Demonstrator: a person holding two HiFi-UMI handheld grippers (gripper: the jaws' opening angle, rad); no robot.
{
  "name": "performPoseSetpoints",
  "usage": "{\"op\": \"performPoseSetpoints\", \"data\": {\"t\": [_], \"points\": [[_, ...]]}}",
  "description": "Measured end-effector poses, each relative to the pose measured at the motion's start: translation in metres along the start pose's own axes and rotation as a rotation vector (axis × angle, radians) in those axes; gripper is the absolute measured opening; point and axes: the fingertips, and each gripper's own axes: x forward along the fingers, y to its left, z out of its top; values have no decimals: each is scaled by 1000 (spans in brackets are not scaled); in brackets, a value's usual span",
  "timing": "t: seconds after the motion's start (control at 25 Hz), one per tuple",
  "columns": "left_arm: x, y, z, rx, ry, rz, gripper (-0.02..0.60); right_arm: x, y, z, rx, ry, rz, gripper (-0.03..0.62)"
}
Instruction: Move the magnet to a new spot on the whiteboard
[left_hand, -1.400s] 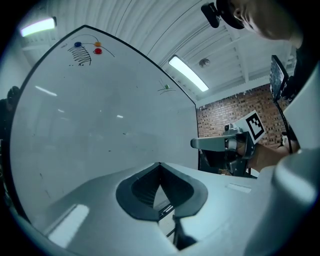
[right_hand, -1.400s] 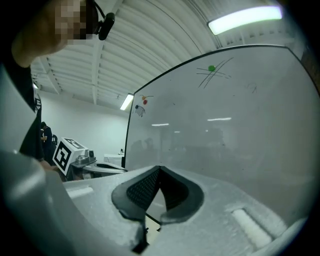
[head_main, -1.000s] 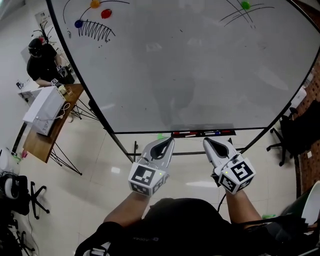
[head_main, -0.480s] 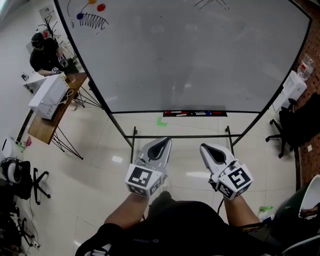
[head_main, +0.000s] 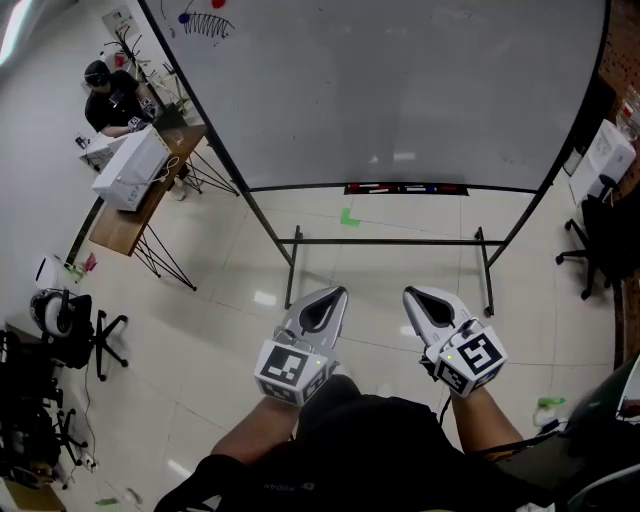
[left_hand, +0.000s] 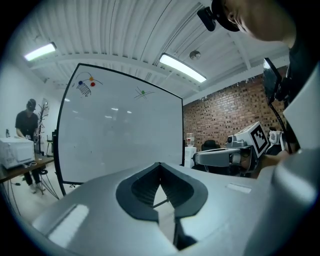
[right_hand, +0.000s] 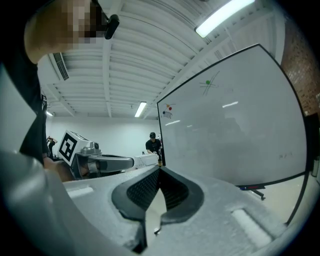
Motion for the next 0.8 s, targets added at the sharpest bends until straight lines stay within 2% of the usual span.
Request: {"op": "performPoseSetpoints", "data": {"t": [0.24, 0.44, 0.6, 0.8], "points": [[-39, 0, 11, 16, -35, -15, 15, -12, 37, 24, -65, -51, -29, 2], [-84, 11, 2, 13, -20, -51, 15, -5, 84, 17, -39, -39, -50, 2], [-113, 32, -7, 7, 19, -71, 15, 5, 118, 9, -32, -41, -101, 2], [-134, 45, -15, -1, -15, -126, 15, 2, 150, -7, -42, -19, -173, 2]]}}
